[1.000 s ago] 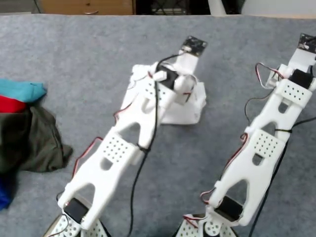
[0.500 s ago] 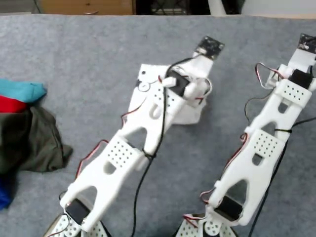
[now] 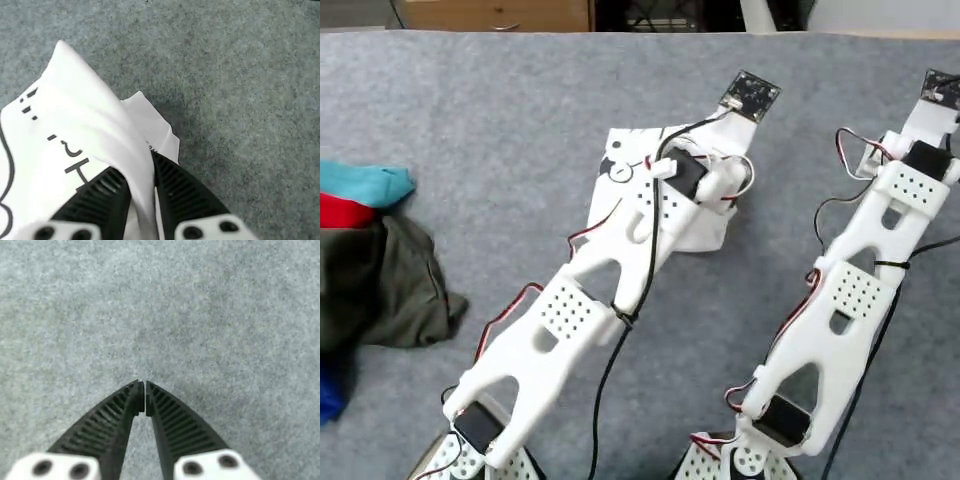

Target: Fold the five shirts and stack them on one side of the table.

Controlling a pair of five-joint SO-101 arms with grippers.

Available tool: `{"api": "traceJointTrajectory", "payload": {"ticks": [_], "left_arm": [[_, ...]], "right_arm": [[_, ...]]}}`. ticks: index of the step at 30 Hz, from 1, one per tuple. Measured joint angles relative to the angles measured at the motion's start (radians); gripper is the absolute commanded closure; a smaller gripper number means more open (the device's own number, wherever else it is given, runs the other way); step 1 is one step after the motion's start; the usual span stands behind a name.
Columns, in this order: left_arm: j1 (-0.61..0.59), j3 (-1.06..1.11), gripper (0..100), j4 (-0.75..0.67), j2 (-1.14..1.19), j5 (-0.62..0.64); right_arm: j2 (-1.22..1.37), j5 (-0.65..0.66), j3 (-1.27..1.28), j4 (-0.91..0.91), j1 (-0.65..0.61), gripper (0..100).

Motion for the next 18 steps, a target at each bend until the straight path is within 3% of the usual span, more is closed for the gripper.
{"api": "traceJointTrajectory", "payload": {"ticks": [4, 10, 14, 18], "left_arm": [[0.0, 0.0, 96, -0.005, 0.0, 0.0], [0.0, 0.0, 73, 0.014, 0.0, 0.0], [0.0, 0.0, 77, 0.049, 0.0, -0.002], [-0.048, -0.041, 88, 0.055, -0.006, -0.002]], "right_arm": [[0.0, 0.0, 0.0, -0.003, 0.0, 98.4], [0.0, 0.0, 0.0, -0.003, 0.0, 98.4], [0.0, 0.0, 0.0, -0.003, 0.0, 98.4], [0.0, 0.0, 0.0, -0.003, 0.0, 98.4]]}}
